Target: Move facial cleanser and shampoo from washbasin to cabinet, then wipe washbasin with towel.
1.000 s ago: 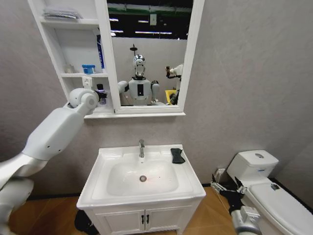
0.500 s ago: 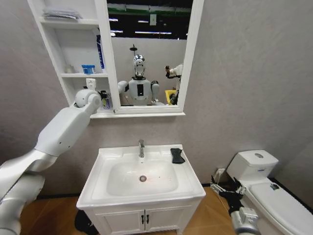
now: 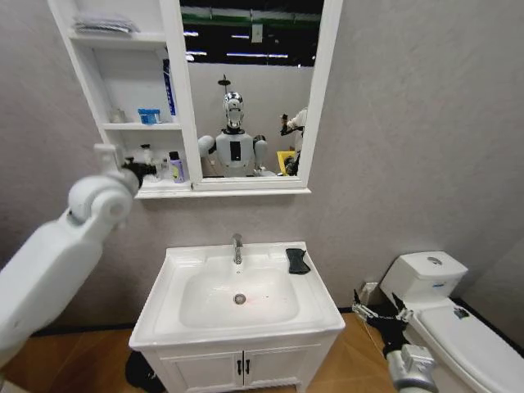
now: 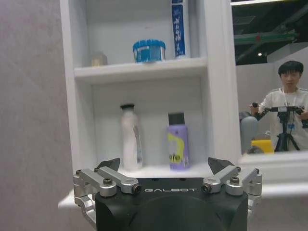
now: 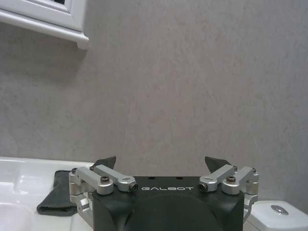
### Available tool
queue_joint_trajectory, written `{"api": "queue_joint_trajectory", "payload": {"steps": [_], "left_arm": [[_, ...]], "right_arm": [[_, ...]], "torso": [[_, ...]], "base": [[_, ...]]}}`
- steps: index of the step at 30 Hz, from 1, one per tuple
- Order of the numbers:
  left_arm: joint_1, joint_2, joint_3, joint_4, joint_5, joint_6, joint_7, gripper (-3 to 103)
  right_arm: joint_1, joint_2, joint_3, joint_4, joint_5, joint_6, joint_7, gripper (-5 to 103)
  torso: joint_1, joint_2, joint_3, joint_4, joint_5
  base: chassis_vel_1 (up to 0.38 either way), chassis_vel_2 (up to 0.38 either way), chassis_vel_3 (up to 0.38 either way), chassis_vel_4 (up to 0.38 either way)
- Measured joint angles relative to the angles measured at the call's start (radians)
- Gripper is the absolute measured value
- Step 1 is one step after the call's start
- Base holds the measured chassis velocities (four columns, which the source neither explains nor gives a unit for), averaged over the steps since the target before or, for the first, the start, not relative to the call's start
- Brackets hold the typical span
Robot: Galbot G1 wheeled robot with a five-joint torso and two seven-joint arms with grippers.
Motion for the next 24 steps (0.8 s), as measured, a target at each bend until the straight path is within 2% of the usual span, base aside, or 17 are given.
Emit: {"api": "queue_joint_trajectory", "payload": {"steps": [1, 2, 3, 4, 5, 6, 7, 8, 10, 11, 13, 14, 17, 18, 20, 24], "left_arm": [[0.000, 0.000, 0.000, 0.000, 0.000, 0.000, 0.000, 100], [0.120, -0.036, -0.072, -0.041, 0.074, -0.019, 0.050, 100], [0.287, -0.109, -0.168, -0.080, 0.200, -0.064, 0.141, 100], [0.287, -0.109, -0.168, -0.080, 0.200, -0.064, 0.141, 100], [0.431, -0.190, -0.249, -0.101, 0.321, -0.119, 0.231, 100], [0.526, -0.249, -0.298, -0.112, 0.398, -0.157, 0.288, 100], [0.701, -0.351, -0.370, -0.138, 0.518, -0.221, 0.371, 100], [0.701, -0.351, -0.370, -0.138, 0.518, -0.221, 0.371, 100], [0.897, -0.479, -0.420, -0.187, 0.626, -0.291, 0.457, 100], [0.897, -0.479, -0.420, -0.187, 0.626, -0.291, 0.457, 100], [0.982, -0.576, -0.440, -0.195, 0.705, -0.347, 0.529, 100], [0.982, -0.576, -0.440, -0.195, 0.705, -0.347, 0.529, 100], [1.037, -0.665, -0.462, -0.155, 0.756, -0.401, 0.591, 100], [1.037, -0.665, -0.462, -0.155, 0.756, -0.401, 0.591, 100], [1.069, -0.709, -0.485, -0.119, 0.806, -0.443, 0.638, 100], [1.077, -0.720, -0.489, -0.110, 0.816, -0.449, 0.646, 100]], "right_arm": [[0.000, 0.000, 0.000, 0.000, 0.000, 0.000, 0.000, 100], [0.001, -0.005, 0.001, 0.013, 0.005, -0.003, -0.003, 100], [0.002, -0.010, 0.002, 0.026, 0.015, -0.011, -0.004, 100], [0.002, -0.010, 0.002, 0.026, 0.015, -0.011, -0.004, 100], [0.001, -0.015, 0.005, 0.035, 0.025, -0.019, -0.005, 100], [0.001, -0.018, 0.008, 0.039, 0.031, -0.023, -0.005, 100], [0.002, -0.024, 0.011, 0.041, 0.036, -0.028, -0.006, 100], [0.002, -0.024, 0.011, 0.041, 0.036, -0.028, -0.006, 100], [0.006, -0.028, 0.011, 0.034, 0.038, -0.030, -0.007, 100], [0.006, -0.028, 0.011, 0.034, 0.038, -0.030, -0.007, 100], [0.005, -0.026, 0.009, 0.031, 0.037, -0.029, -0.009, 100], [0.005, -0.026, 0.009, 0.031, 0.037, -0.029, -0.009, 100], [-0.010, -0.025, 0.009, 0.039, 0.037, -0.019, -0.016, 100], [-0.010, -0.025, 0.009, 0.039, 0.037, -0.019, -0.016, 100], [-0.011, -0.026, 0.011, 0.040, 0.037, -0.009, -0.020, 100], [-0.009, -0.025, 0.008, 0.040, 0.034, -0.009, -0.022, 100]], "torso": [[0.000, 0.000, 0.000, 0.0000, 0.0000], [0.000, 0.000, 0.000, -0.0003, -0.0011], [0.000, 0.000, 0.000, -0.0003, -0.0006], [0.000, 0.000, 0.000, -0.0003, -0.0006], [0.000, 0.000, 0.000, -0.0005, -0.0002], [0.000, 0.000, 0.000, -0.0004, -0.0010], [0.000, 0.000, 0.000, 0.0003, -0.0016], [0.000, 0.000, 0.000, 0.0003, -0.0016], [0.000, 0.000, 0.000, 0.0004, 0.0001], [0.000, 0.000, 0.000, 0.0004, 0.0001], [0.000, 0.000, 0.000, 0.0001, 0.0002], [0.000, 0.000, 0.000, 0.0001, 0.0002], [0.000, 0.000, 0.000, -0.0004, 0.0000], [0.000, 0.000, 0.000, -0.0004, 0.0000], [0.000, 0.000, 0.000, -0.0002, -0.0003], [0.000, 0.000, 0.000, -0.0003, -0.0002]], "base": [[0.000, 0.000, 0.000, 0.000], [0.000, 0.000, 0.000, 0.000], [0.000, 0.000, 0.000, 0.000], [0.000, 0.000, 0.000, 0.000], [0.000, 0.000, 0.000, 0.000], [0.000, 0.000, 0.000, 0.000], [0.000, 0.000, 0.000, 0.000], [0.000, 0.000, 0.000, 0.000], [0.000, 0.000, 0.000, 0.000], [0.000, 0.000, 0.000, 0.000], [0.000, 0.000, 0.000, 0.000], [0.000, 0.000, 0.000, 0.000], [0.000, 0.000, 0.000, 0.000], [0.000, 0.000, 0.000, 0.000], [0.000, 0.000, 0.000, 0.000], [0.000, 0.000, 0.000, 0.000]]}}
